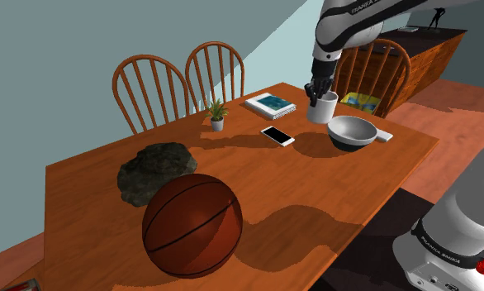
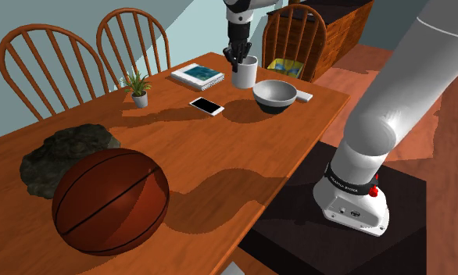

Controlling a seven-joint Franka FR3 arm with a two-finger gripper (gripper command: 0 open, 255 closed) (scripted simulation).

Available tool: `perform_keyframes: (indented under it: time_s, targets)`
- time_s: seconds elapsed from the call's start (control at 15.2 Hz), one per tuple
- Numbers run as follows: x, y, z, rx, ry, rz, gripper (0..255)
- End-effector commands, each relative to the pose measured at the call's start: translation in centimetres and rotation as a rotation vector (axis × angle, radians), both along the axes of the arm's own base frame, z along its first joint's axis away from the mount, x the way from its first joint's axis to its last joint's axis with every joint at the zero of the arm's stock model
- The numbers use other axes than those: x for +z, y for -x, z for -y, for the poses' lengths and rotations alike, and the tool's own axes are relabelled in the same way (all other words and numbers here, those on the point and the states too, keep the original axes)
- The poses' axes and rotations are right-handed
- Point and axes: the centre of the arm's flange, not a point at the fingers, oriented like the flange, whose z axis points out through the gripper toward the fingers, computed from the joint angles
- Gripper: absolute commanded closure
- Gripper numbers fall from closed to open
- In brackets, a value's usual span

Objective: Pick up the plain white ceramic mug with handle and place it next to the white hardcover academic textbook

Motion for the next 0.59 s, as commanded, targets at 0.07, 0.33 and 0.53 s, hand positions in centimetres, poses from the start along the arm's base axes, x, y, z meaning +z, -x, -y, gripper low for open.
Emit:
perform_keyframes:
  time_s: [0.07, 0.33, 0.53]
  targets:
    - [-0.3, -2.5, 3.0, 0.001, 0.001, 0.001, 255]
    - [-0.9, -5.7, 7.2, 0.001, 0.001, 0.001, 255]
    - [-1.3, -8.1, 10.3, 0.001, 0.001, 0.001, 255]
